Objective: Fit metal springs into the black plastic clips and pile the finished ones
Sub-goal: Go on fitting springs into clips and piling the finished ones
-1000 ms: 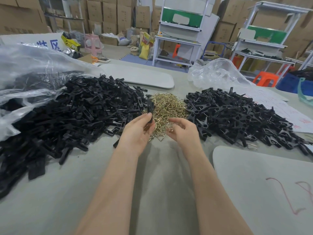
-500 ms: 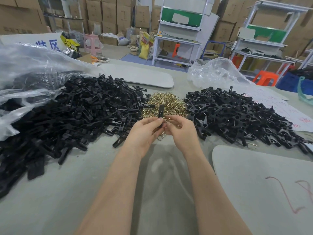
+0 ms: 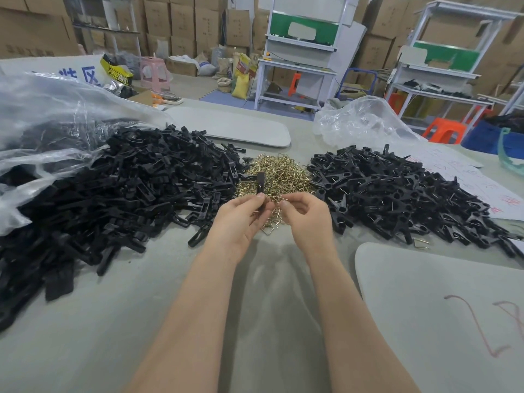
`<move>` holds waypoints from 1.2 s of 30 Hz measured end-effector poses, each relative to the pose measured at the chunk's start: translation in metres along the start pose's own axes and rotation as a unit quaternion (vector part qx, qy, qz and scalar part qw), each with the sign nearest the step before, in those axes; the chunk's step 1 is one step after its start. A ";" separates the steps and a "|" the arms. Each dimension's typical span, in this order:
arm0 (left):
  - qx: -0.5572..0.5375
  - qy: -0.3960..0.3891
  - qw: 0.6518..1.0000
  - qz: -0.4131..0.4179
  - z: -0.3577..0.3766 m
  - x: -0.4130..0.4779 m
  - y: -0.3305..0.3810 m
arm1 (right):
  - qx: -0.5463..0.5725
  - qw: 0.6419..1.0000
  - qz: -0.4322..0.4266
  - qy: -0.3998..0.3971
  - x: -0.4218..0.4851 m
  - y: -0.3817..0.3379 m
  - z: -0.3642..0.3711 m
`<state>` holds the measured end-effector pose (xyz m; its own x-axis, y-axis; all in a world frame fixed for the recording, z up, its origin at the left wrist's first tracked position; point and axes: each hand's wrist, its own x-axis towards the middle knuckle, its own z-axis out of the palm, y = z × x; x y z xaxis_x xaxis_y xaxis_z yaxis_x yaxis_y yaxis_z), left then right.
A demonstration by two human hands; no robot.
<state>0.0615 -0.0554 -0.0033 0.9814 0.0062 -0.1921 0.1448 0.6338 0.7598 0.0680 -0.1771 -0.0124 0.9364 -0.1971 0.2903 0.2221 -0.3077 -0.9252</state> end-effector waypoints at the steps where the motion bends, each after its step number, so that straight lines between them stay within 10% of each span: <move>1: 0.024 0.026 0.999 0.018 0.000 0.001 -0.001 | -0.085 0.995 -0.040 0.022 -0.001 0.003 0.000; 5: 0.077 0.101 0.989 0.072 -0.004 0.005 -0.003 | -0.247 0.966 -0.054 -0.046 -0.001 0.015 0.003; 13: 0.095 0.119 0.985 0.082 -0.006 0.009 -0.002 | -0.175 0.982 -0.052 0.047 0.004 0.002 -0.012; 19: 0.121 0.123 0.980 0.100 -0.004 0.007 -0.004 | -0.266 0.960 -0.020 -0.085 0.002 0.006 -0.011; 32: 0.174 0.127 0.970 0.112 -0.004 0.008 -0.005 | -0.232 0.961 -0.111 -0.104 0.001 0.000 -0.007; 36: 0.186 0.127 0.968 0.111 -0.004 0.007 -0.005 | -0.194 0.976 -0.095 0.004 0.004 0.001 -0.013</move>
<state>0.0675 -0.0556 -0.0109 0.9373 0.3306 -0.1101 0.0167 0.2731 0.9618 0.0684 -0.1901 -0.0093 0.8860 -0.1091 0.4506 0.2704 -0.6678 -0.6934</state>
